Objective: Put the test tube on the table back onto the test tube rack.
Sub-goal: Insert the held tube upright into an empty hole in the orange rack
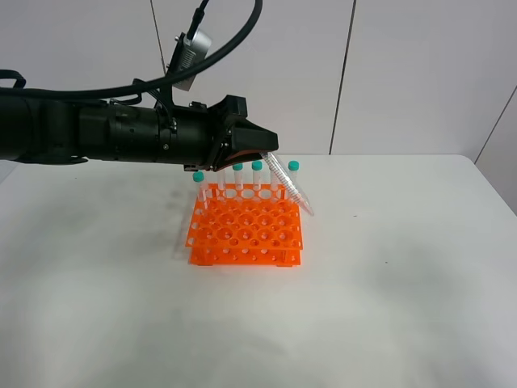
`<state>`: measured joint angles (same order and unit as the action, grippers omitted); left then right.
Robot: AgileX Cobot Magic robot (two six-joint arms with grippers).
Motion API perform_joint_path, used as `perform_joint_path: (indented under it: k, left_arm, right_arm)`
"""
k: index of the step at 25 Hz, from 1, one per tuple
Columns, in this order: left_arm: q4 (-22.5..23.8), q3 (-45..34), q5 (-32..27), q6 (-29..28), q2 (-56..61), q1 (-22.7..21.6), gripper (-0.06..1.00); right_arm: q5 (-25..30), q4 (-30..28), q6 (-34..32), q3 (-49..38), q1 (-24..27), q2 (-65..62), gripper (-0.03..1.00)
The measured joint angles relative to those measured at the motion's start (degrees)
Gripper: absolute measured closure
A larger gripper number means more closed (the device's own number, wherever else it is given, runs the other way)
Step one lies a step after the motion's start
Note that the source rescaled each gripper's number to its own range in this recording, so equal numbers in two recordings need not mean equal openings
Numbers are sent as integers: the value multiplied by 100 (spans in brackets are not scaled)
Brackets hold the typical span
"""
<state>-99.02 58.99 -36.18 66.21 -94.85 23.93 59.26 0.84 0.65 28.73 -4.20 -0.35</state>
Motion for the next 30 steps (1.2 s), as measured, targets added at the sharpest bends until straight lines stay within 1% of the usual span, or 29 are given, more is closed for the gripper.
perform_joint_path:
  k: [3,9,13,15,17,20,21,25,27,30]
  left_arm:
    - [0,0,0,0,0,0,94]
    - [0,0,-20,0,0,0,94]
    - [9,0,10,0,20,0,94]
    - [177,0,172,0,136,0,94]
    - [538,0,508,-21,330,0,94]
    - [1356,0,1075,-194,728,0,94]
    - [1746,0,1241,-338,876,0,94]
    - [2927,0,1747,-979,1288,0,94]
    - [3469,6,1918,-1334,1375,0,94]
    - [4105,6,1992,-1732,1405,0,94]
  right_arm:
    - [0,0,2,0,27,0,-3]
    - [-5,27,7,0,441,0,-3]
    - [-5,38,21,0,461,0,-3]
    - [-5,38,21,0,461,0,-3]
    - [-5,38,21,0,461,0,-3]
    - [-5,38,21,0,461,0,-3]
    - [-5,38,21,0,461,0,-3]
    - [-5,38,21,0,461,0,-3]
    - [-5,38,21,0,461,0,-3]
    - [-5,38,21,0,461,0,-3]
